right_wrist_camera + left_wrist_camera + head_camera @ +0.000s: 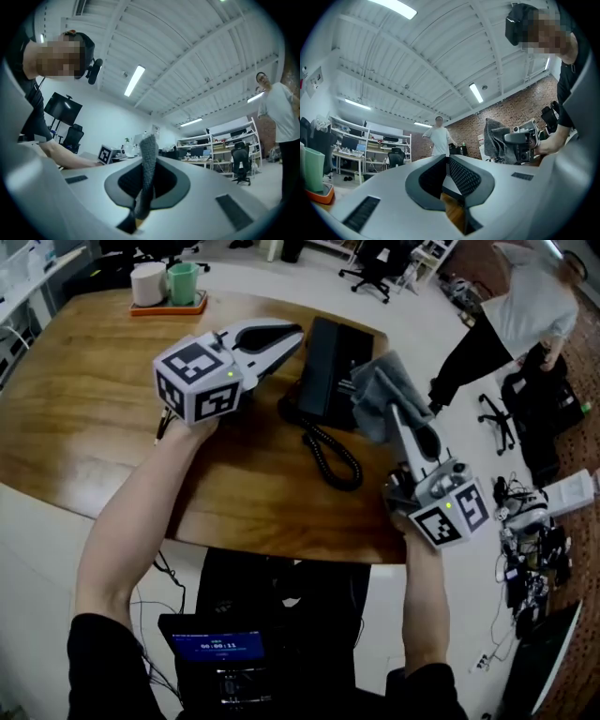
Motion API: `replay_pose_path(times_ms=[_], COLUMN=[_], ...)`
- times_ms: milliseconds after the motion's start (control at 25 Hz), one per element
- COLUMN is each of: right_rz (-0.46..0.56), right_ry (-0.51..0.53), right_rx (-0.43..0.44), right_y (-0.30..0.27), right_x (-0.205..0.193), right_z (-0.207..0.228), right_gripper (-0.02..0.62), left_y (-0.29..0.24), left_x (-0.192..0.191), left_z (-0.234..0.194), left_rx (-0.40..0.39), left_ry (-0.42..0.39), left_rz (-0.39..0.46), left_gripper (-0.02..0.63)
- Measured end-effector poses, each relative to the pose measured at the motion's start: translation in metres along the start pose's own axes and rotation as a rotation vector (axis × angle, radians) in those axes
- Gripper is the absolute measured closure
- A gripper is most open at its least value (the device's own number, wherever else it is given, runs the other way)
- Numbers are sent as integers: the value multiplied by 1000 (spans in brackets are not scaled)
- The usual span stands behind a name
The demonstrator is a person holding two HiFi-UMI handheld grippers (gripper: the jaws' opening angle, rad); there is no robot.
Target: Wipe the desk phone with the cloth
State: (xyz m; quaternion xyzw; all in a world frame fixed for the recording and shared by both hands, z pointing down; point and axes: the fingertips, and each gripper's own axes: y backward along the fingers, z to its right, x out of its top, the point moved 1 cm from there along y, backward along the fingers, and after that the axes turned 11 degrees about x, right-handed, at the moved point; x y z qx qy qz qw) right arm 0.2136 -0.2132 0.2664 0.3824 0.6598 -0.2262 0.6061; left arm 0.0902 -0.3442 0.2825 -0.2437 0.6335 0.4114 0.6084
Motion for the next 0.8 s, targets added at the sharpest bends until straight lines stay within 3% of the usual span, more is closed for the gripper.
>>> replay_pose_path(times_ms=[800], right_rz=[-49], right_ry=[3], right_rx=[46], right_y=[-3], right_x=[-27], right_z=[-33], right_gripper=[572], left_y=[28], left_x=[-19], left_z=[9], left_rx=[11], left_ry=[21], left_rz=[-23], left_gripper=[589])
